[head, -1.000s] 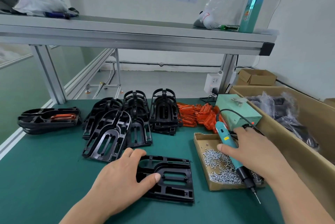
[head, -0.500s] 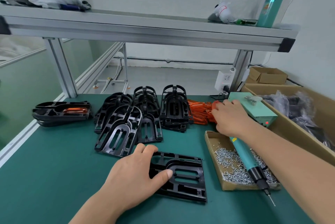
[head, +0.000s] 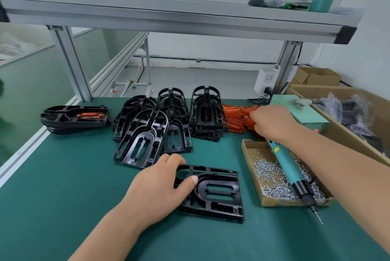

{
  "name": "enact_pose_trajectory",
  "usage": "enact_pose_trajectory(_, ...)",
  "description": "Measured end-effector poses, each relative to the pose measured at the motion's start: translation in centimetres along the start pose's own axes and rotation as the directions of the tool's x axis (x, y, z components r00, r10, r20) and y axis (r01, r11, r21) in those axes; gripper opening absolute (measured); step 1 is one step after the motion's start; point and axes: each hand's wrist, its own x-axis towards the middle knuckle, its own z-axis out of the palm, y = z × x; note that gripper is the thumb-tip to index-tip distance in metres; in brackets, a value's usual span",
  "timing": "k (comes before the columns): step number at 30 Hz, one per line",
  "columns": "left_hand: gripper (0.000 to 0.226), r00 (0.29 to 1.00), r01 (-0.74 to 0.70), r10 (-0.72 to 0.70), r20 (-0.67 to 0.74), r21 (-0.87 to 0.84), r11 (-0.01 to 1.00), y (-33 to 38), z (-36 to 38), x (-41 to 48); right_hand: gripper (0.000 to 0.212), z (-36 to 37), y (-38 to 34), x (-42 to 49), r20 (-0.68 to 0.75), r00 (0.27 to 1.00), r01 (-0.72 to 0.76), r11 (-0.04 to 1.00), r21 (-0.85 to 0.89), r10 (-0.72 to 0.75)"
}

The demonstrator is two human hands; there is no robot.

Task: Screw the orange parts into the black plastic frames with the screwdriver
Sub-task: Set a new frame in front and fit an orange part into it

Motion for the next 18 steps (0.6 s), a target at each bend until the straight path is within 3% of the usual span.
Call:
enact_pose_trajectory(6, 0.029, 0.999, 0.033, -0.033, -0.009, -0.028, 0.999, -0.1, -0.5, 0.1, 0.027, 0.2, 0.4, -0.8, -0.281, 0.956, 0.116, 0.99, 0.082, -0.088)
enact_pose_trajectory(9, 0.03, 1.0, 0.024, -0.023, 0.016, -0.037, 0.999, -0.4, -0.8, 0.1, 0.029, 0.0, -0.1, -1.9, -0.389, 0.918, 0.226, 0.902, 0.367, -0.072)
enact_pose_trajectory(12, 0.038, 0.997, 0.021, -0.016, 0.072, -0.07, 0.997, -0.9, -1.2, 0.2, 0.021, -0.4, -1.2, -4.0, -0.448, 0.886, 0.262, 0.67, 0.695, 0.117)
enact_pose_trajectory(15, 0.037, 0.995, 0.016, -0.007, 0.097, -0.091, 0.996, -1.3, -1.7, 0.2, 0.017, -0.6, -2.9, -6.5, -0.308, 0.912, 0.234, 0.271, 0.934, 0.273)
enact_pose_trajectory(18, 0.032, 0.995, 0.018, -0.008, 0.096, -0.104, 0.994, -1.4, -2.0, 0.2, 0.02, -0.6, -4.6, -8.3, -0.153, 0.941, 0.172, -0.038, 0.984, 0.302)
